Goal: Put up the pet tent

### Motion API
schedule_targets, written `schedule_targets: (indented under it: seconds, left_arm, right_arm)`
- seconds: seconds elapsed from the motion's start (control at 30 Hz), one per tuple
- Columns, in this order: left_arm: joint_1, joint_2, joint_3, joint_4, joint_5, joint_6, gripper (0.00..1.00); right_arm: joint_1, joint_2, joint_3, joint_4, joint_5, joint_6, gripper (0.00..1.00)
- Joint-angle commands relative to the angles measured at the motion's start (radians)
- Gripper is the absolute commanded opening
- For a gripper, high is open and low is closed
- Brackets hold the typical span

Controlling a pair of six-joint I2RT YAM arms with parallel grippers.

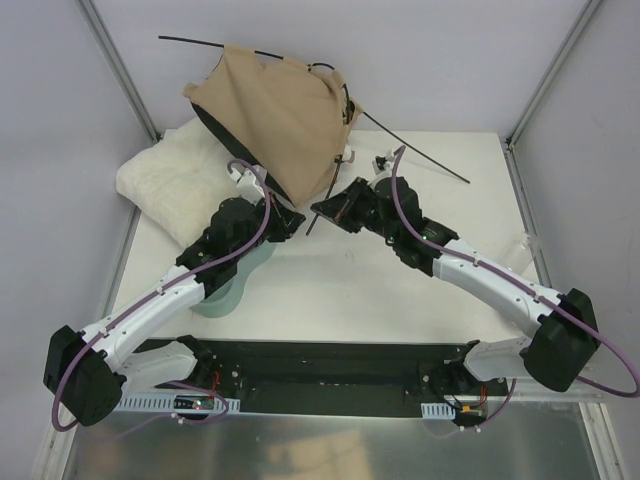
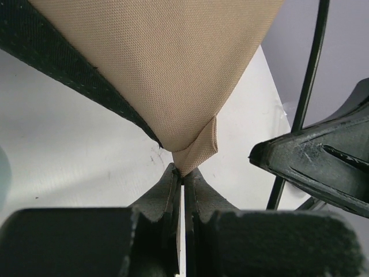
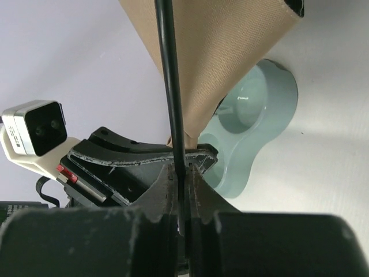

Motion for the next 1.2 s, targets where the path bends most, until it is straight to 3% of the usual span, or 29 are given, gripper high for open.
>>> schedule_targets:
  seconds: [0.0,0.37,0.83,1.17]
  left_arm:
    - [0.005,-0.016,-0.041,-0.114,0.043,0.045,0.00]
    - [0.020,0.012,-0.019,-0.120,0.070,0.055,0.00]
    - [0.033,0.007,-0.016,-0.150,0.095,0.076,0.00]
    - [0.036,-0.001,-0.028,-0.163,0.074,0.101,0.00]
  right_arm:
    - [-0.094,-0.037,-0.008,0.288,0.206,0.059,0.00]
    - [-0.112,0.014,0.006,0.553,0.126,0.066,0.00]
    - [-0.132,0.097,0.038,0.644,0.360,-0.042,0.00]
    - [-0.160,0.129,0.069,0.632,0.477,0.099,0.00]
